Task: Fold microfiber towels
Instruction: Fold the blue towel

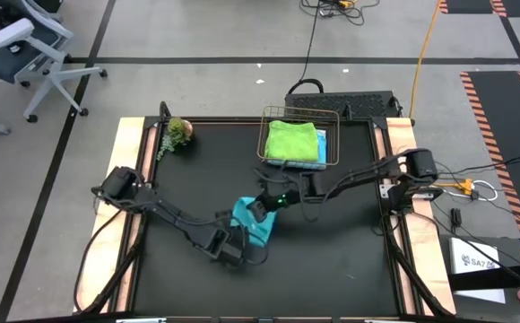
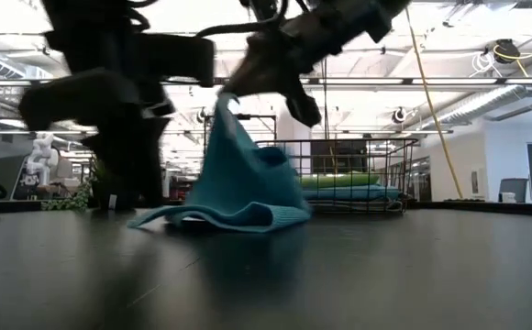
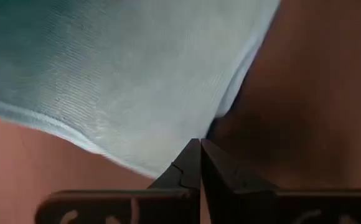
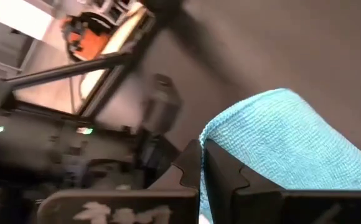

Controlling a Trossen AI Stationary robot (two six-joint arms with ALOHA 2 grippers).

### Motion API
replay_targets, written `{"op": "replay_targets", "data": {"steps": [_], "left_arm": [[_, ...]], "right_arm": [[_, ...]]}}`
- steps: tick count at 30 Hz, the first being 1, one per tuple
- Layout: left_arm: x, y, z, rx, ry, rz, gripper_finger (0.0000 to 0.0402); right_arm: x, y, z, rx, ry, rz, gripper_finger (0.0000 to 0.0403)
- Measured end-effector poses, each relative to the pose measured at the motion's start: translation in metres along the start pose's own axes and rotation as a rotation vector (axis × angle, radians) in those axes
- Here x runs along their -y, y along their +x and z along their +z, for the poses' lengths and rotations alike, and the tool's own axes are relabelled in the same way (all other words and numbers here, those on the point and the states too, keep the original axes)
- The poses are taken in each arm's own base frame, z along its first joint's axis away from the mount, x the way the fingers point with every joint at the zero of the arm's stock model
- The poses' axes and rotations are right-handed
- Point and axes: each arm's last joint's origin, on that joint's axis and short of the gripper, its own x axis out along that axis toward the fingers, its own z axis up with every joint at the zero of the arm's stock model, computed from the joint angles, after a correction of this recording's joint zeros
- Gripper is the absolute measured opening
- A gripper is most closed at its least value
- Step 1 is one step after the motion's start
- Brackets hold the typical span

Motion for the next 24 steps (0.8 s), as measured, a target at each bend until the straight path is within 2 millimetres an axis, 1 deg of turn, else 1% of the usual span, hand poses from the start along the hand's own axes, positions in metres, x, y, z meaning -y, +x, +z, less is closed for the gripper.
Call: {"op": "replay_targets", "data": {"steps": [3,4,10,13,15,19,24], "left_arm": [[0.008,-0.005,-0.010,-0.033,0.001,0.007,0.0008],[0.012,-0.008,-0.013,-0.035,0.000,0.004,0.0005],[0.029,-0.032,-0.028,-0.003,-0.041,-0.022,0.0010],[0.035,-0.042,-0.034,0.026,-0.075,-0.018,0.0006],[0.035,-0.044,-0.037,0.023,-0.094,-0.008,0.0003],[0.039,-0.047,-0.041,0.035,-0.142,-0.003,0.0012],[0.041,-0.047,-0.041,0.055,-0.190,0.003,0.0012]], "right_arm": [[-0.011,0.004,-0.005,-0.004,-0.016,0.022,0.0000],[-0.012,0.007,-0.008,-0.007,-0.016,0.018,0.0000],[-0.007,0.027,-0.035,-0.086,0.026,-0.030,0.0000],[-0.006,0.038,-0.051,-0.139,0.047,-0.017,0.0000],[-0.007,0.046,-0.057,-0.138,0.057,0.024,0.0000],[-0.013,0.058,-0.061,-0.083,0.053,0.137,0.0000],[-0.015,0.058,-0.066,-0.088,0.005,0.143,0.0000]]}}
